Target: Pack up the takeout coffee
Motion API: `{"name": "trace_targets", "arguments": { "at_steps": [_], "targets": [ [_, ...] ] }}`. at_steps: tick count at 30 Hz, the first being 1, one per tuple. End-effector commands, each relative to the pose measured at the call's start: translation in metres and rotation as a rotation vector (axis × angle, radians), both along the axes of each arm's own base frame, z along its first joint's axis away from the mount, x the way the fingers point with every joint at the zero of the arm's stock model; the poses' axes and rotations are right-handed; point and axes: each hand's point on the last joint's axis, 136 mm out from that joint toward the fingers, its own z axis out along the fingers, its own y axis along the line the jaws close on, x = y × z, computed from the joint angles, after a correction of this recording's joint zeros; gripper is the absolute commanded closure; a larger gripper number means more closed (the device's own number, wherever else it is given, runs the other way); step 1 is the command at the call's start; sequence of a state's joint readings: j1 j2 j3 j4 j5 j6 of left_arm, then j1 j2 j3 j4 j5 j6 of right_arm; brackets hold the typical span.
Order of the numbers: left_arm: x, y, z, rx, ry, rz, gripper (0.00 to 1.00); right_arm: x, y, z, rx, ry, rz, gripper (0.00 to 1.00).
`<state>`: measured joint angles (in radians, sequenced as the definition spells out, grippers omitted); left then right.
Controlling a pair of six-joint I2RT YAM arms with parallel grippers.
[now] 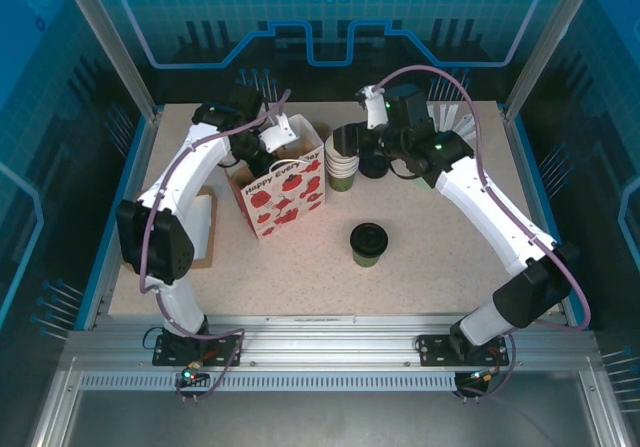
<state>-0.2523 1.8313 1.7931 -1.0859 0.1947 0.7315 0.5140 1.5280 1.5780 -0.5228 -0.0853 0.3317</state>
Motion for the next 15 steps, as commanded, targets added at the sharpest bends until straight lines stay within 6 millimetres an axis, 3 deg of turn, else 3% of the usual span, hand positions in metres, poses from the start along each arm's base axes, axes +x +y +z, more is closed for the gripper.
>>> {"name": "trace_targets", "arguments": {
  "at_steps": [1,15],
  "targets": [
    [-0.003,-0.002,-0.018,0.017,0.045,0.013,0.64,-0.001,-0.011,0.004,-0.003,-0.035,-0.016,0.36],
    [0.000,-0.005,-0.047,0.060,0.102,0.041,0.59,-0.009,-0.017,-0.023,-0.019,0.014,-0.018,0.36]
  ]
}}
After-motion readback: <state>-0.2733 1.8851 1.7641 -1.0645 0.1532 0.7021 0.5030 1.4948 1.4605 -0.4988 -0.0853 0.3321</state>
